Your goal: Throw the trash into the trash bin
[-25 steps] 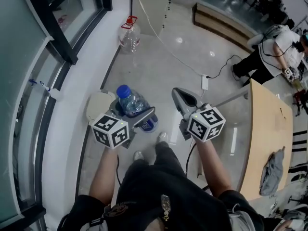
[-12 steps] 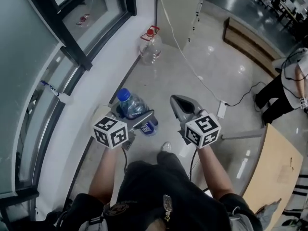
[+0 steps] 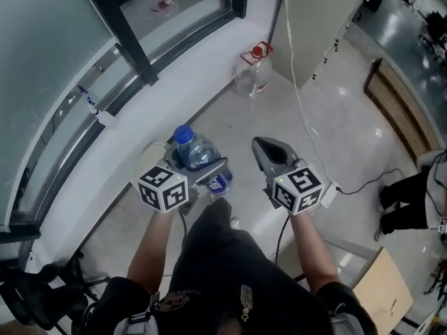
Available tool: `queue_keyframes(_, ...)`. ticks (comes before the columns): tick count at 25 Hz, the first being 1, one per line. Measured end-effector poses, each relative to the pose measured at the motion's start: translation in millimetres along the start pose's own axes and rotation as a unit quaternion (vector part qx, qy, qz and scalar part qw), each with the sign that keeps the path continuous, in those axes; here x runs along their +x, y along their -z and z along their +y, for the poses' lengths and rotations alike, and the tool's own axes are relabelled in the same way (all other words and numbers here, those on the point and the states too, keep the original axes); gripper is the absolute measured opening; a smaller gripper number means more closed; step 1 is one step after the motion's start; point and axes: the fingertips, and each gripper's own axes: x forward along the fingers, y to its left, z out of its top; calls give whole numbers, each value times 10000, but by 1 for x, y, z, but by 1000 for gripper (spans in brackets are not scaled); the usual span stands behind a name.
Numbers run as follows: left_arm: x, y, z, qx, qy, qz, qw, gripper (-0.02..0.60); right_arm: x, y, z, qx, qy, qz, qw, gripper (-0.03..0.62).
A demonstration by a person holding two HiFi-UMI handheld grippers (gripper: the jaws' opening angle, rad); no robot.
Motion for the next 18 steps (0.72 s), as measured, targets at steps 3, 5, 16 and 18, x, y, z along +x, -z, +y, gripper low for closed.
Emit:
queue_keyframes(3,16,-5,32,-169,-162,-140,9996,488,42,-5,-10,-177,-301,196,9992,3)
queue_keyframes(5,28,-11,54,-268,-203,-224,9992,488,70,-11,-12,-349,-482,331,9977,3)
queue_keyframes(16,59,-92,156,-276,-974,-814,9915,488,212,-82,-38,-1132,-1622,603,9784,3)
queue_keyframes(18,52,-97,173,-369,-1311,-937,9862,488,238,-88,-30,-1222,-1988,642,9703,3)
